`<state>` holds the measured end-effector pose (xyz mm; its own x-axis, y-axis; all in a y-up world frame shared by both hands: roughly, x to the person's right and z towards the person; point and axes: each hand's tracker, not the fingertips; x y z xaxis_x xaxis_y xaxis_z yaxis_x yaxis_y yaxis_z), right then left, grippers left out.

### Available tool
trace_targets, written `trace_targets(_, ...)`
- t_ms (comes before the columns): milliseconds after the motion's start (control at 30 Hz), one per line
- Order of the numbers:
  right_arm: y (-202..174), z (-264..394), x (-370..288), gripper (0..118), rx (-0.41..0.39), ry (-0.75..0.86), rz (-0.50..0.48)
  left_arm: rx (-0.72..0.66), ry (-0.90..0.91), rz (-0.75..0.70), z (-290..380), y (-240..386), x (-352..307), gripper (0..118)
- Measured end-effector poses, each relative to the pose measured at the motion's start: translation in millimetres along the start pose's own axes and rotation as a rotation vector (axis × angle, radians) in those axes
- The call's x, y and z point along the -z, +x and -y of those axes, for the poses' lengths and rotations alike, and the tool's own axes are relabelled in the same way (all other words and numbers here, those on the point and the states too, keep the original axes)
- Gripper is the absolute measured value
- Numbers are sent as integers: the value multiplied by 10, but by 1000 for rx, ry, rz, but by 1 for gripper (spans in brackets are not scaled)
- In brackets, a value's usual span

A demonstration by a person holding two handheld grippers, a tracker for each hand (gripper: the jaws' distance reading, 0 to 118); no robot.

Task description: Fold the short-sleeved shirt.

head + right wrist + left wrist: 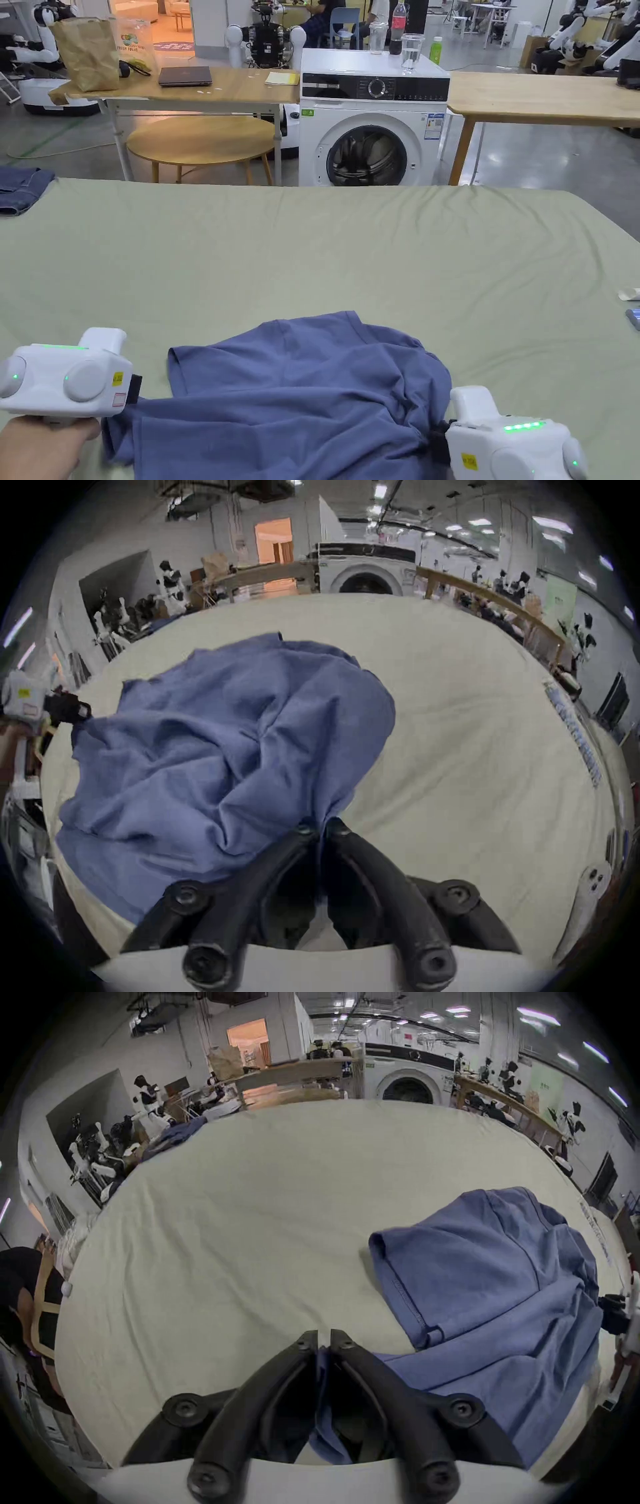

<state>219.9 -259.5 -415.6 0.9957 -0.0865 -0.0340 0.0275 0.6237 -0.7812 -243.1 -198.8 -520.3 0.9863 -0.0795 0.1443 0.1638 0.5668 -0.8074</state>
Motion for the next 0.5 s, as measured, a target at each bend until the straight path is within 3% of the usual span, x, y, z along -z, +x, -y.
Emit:
trace_targets(200, 115, -305, -601, 1, 36, 160, 35, 44, 132, -30, -214, -22, -615, 0)
trace_targets(500, 45, -1098, -1547, 1, -7, 410, 92, 60, 347, -72, -735, -77, -1555, 0)
